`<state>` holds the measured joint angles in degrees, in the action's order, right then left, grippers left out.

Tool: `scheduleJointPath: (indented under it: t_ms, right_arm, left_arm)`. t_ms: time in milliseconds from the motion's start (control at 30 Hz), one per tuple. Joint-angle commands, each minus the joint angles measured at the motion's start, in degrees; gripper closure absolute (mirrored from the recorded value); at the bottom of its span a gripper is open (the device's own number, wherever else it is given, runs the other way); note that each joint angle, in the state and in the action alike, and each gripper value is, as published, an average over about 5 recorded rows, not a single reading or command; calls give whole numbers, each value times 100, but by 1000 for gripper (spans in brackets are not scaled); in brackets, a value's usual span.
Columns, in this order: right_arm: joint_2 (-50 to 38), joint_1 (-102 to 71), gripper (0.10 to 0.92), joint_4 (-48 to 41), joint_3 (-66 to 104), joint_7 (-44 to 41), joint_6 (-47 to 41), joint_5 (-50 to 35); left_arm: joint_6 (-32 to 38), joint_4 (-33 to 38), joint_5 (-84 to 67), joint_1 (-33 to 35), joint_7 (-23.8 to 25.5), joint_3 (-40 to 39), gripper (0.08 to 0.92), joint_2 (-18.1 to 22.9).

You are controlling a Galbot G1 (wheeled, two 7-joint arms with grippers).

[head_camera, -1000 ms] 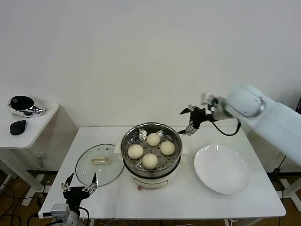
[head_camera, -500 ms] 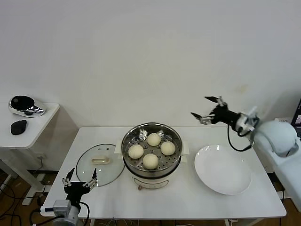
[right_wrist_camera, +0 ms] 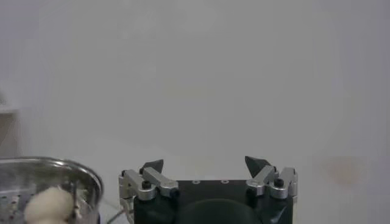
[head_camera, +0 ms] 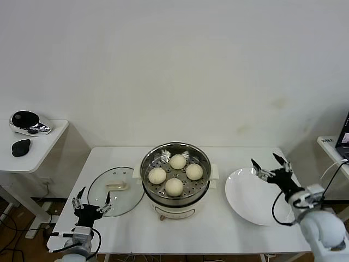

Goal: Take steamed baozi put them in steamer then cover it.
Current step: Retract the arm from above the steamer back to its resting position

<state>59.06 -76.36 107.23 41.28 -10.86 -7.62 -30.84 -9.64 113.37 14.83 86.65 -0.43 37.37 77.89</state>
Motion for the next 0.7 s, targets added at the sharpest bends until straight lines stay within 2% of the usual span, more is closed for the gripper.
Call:
scheduleJointPath:
  t_ms: [33, 200, 300, 500, 700]
  right_arm:
    - [1009, -883, 203, 84, 348, 412, 428, 98]
    - [1075, -798, 202, 59, 175, 400, 442, 208]
    - [1105, -758, 203, 53, 123, 389, 446, 267]
    - [1098, -797, 203, 164, 126, 352, 453, 308]
    - [1135, -829, 203, 144, 131, 355, 504, 402]
  left_arm:
    - [889, -714, 3665, -138, -323, -140, 177, -317]
    - [1036, -1295, 5643, -303, -1128, -576, 177, -796]
    - [1041, -1768, 6311, -521, -1398, -675, 177, -937]
    - [856, -2491, 6372, -947, -1360, -674, 177, -1021]
    - [618, -2686, 6023, -1265, -1319, -809, 177, -801]
